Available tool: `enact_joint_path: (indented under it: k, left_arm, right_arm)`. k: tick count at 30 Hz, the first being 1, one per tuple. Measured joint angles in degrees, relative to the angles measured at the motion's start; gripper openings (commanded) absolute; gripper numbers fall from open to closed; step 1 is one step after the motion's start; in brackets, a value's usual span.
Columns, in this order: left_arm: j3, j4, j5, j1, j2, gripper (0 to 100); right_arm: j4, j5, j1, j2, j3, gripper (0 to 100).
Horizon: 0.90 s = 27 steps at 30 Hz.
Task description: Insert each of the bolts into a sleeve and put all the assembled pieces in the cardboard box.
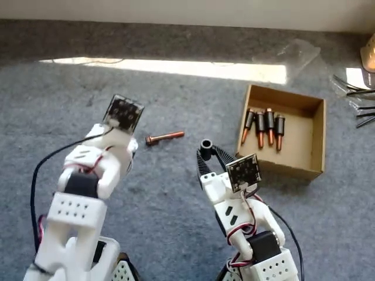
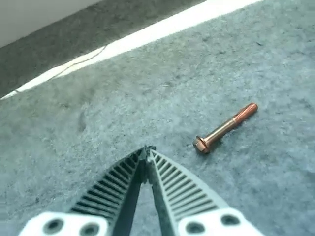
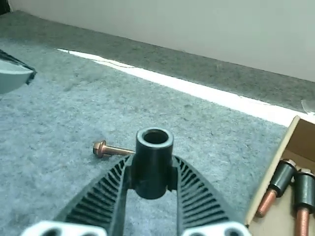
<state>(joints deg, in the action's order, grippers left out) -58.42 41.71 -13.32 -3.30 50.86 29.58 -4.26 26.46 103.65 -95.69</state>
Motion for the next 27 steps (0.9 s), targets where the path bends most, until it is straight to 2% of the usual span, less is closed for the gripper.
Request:
enact_joint_path:
  k: [8, 12, 17, 21, 24, 27]
  left_arm:
    - [13.01, 0.7, 0.09, -1.76, -23.47, 2]
    - [22.42, 7.91, 0.18, -2.99, -33.05, 2]
    - [34.37, 19.52, 0.18, -7.82, -43.16, 2]
    - [40.79, 23.82, 0.18, -11.52, -49.14, 2]
    - [44.31, 24.79, -0.79, -12.92, -53.19, 10]
    - [47.74, 26.64, -5.1, -12.66, -57.49, 19]
  right_arm:
    - [0.26, 0.0, -0.35, 0.0, 0.0, 0.4]
    - [0.79, 0.0, -0.35, 0.0, 0.0, 0.4]
    - [0.79, 0.0, -0.35, 0.0, 0.0, 0.4]
    - [0.79, 0.0, -0.35, 0.0, 0.0, 0.4]
    - [0.88, 0.0, -0.35, 0.0, 0.0, 0.4]
    - [0.88, 0.0, -0.35, 0.0, 0.0, 0.4]
